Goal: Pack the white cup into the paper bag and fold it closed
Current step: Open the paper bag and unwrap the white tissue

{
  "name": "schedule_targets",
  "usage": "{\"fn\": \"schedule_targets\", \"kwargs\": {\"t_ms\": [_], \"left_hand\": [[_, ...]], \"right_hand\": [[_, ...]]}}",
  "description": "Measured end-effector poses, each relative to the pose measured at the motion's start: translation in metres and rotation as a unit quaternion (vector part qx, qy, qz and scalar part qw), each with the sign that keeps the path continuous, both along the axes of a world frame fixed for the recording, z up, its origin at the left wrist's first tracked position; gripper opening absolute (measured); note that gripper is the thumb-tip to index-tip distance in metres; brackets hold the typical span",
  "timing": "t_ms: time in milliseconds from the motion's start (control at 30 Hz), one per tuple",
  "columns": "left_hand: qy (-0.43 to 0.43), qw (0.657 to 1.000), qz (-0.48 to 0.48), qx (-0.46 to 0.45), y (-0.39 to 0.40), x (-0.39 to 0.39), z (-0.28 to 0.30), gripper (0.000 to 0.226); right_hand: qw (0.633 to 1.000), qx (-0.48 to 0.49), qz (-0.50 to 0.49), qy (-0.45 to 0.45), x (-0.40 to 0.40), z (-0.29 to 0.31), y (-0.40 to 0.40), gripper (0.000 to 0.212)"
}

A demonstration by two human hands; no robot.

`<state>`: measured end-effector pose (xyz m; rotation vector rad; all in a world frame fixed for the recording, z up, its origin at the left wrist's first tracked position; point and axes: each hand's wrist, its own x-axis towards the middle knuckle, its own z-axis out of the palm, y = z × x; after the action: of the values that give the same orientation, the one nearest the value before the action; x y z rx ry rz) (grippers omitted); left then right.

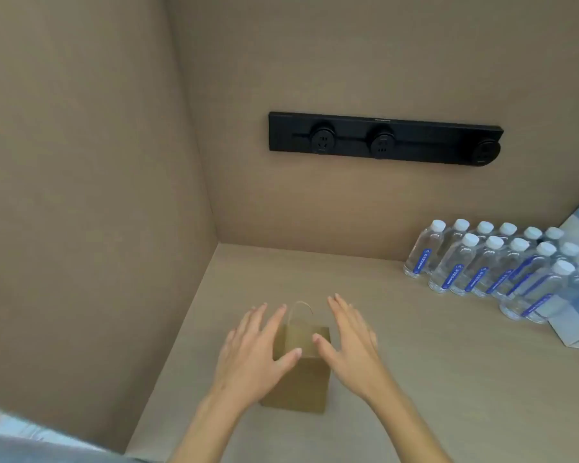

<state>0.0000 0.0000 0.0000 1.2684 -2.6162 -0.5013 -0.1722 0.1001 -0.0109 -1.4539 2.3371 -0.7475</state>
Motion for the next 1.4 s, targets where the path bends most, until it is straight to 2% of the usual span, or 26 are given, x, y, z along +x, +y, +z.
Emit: {"fn": "schedule_targets", "kwargs": {"t_ms": [100,167,200,300,333,400,467,533,600,667,700,800,867,900,933,1000,1067,1133,1200,1300,1333,1400], "left_hand": [[-0.026,0.995,0.012,0.091,0.009,0.0,-0.024,0.082],[0.021,0.981,0.033,0.188,0.013,-0.002,-0.034,0.082],[0.049,0.974,0.042,0.219,0.012,-0.003,-0.036,0.081],[0.131,0.958,0.06,0.247,0.008,-0.005,-0.039,0.08],[0.16,0.951,0.067,0.256,0.006,-0.006,-0.039,0.08],[0.224,0.928,0.076,0.289,0.005,-0.007,-0.038,0.082],[0.248,0.922,0.091,0.282,0.003,-0.011,-0.037,0.089],[0.232,0.939,0.103,0.233,0.005,-0.015,-0.034,0.091],[0.199,0.964,0.105,0.142,0.007,-0.019,-0.031,0.087],[0.147,0.979,0.125,0.066,0.009,-0.022,-0.029,0.086],[0.134,0.978,0.146,0.069,0.01,-0.022,-0.028,0.088],[0.165,0.956,0.178,0.167,0.017,-0.022,-0.029,0.083],[0.232,0.925,0.163,0.254,0.024,-0.023,-0.028,0.069],[0.271,0.899,0.16,0.304,0.029,-0.023,-0.024,0.065],[0.303,0.872,0.158,0.352,0.033,-0.023,-0.019,0.069],[0.329,0.827,0.15,0.431,0.037,-0.023,-0.01,0.095],[0.341,0.797,0.134,0.481,0.038,-0.02,-0.004,0.099],[0.358,0.766,0.112,0.521,0.035,-0.015,-0.004,0.089],[0.36,0.752,0.1,0.543,0.034,-0.012,-0.003,0.081],[0.385,0.722,0.115,0.564,0.031,-0.01,-0.003,0.059],[0.395,0.708,0.12,0.574,0.028,-0.009,-0.004,0.052],[0.391,0.694,0.113,0.594,0.024,-0.005,-0.004,0.05]], "right_hand": [[0.991,0.018,-0.033,-0.128,0.004,-0.019,-0.001,0.069],[0.958,-0.009,-0.101,-0.269,0.008,-0.028,-0.004,0.051],[0.929,-0.03,-0.137,-0.343,0.009,-0.028,-0.008,0.042],[0.82,-0.069,-0.208,-0.53,0.009,-0.026,-0.013,0.051],[0.791,-0.079,-0.223,-0.564,0.007,-0.025,-0.012,0.05],[0.756,-0.091,-0.231,-0.606,0.005,-0.021,-0.01,0.041],[0.733,-0.107,-0.218,-0.635,0.003,-0.017,-0.007,0.032],[0.702,-0.124,-0.204,-0.671,0.003,-0.014,-0.004,0.027],[0.683,-0.148,-0.168,-0.695,0.004,-0.008,0.001,0.024],[0.682,-0.168,-0.13,-0.7,0.006,-0.003,0.005,0.022],[0.682,-0.176,-0.111,-0.701,0.006,-0.002,0.007,0.023],[0.703,-0.174,-0.056,-0.687,0.005,0.0,0.013,0.025],[0.715,-0.16,-0.029,-0.681,0.008,-0.002,0.016,0.021],[0.716,-0.152,-0.021,-0.681,0.011,-0.002,0.018,0.022],[0.718,-0.143,-0.016,-0.681,0.014,-0.002,0.018,0.026],[0.73,-0.125,-0.002,-0.672,0.02,0.0,0.018,0.038],[0.733,-0.123,0.006,-0.669,0.024,-0.001,0.017,0.046],[0.728,-0.122,-0.008,-0.674,0.026,-0.002,0.016,0.046],[0.715,-0.122,-0.016,-0.688,0.027,-0.003,0.016,0.044],[0.687,-0.137,-0.034,-0.713,0.028,-0.003,0.015,0.024],[0.697,-0.138,-0.041,-0.703,0.028,-0.001,0.014,0.024],[0.759,-0.13,-0.065,-0.635,0.028,0.001,0.01,0.037]]}}
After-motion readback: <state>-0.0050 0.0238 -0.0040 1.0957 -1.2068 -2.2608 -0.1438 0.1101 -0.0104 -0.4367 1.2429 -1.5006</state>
